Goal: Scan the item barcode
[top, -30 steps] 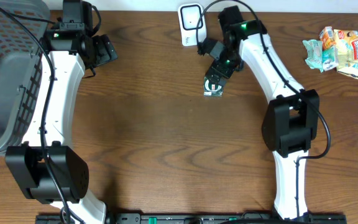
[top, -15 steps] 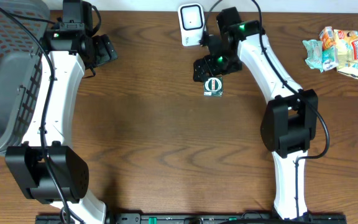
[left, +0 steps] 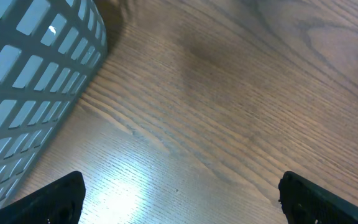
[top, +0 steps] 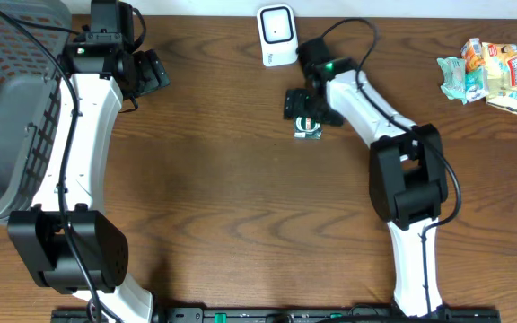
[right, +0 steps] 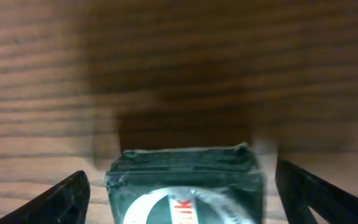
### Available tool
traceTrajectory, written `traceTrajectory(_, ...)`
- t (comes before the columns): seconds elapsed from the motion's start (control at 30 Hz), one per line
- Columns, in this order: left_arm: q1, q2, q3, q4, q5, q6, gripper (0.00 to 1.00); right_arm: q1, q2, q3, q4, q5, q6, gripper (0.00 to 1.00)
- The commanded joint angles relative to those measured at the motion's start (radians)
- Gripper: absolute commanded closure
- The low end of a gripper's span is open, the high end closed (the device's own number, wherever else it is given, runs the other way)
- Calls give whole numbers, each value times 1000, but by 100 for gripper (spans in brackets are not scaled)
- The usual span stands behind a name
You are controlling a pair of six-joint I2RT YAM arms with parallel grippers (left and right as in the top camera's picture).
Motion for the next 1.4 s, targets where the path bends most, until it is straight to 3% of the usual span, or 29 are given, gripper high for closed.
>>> traceTrajectory(0.0, 0, 6, 6, 0, -12, 6, 2, 3, -9, -29, 14, 25, 35, 14)
traceTrajectory(0.17, 0, 6, 6, 0, -12, 6, 2, 0, -9, -55, 11, 35, 22, 40)
traceTrajectory(0.3, 0, 6, 6, 0, -12, 6, 2, -7, -15, -37, -16, 16, -75, 48)
traceTrajectory(0.43, 0, 6, 6, 0, -12, 6, 2, -29, -35, 9, -64, -146, -160, 50)
traceTrajectory(0.87, 0, 6, 6, 0, -13, 6, 2, -188, -97, 39, -82, -1180, -424, 53)
traceTrajectory(1.17, 0, 6, 6, 0, -12, 6, 2, -248, -97, 38, -83, -1470, -519, 53)
traceTrajectory(1.37, 0, 6, 6, 0, -12, 6, 2, -248, -97, 38, -76, -1487, -545, 53)
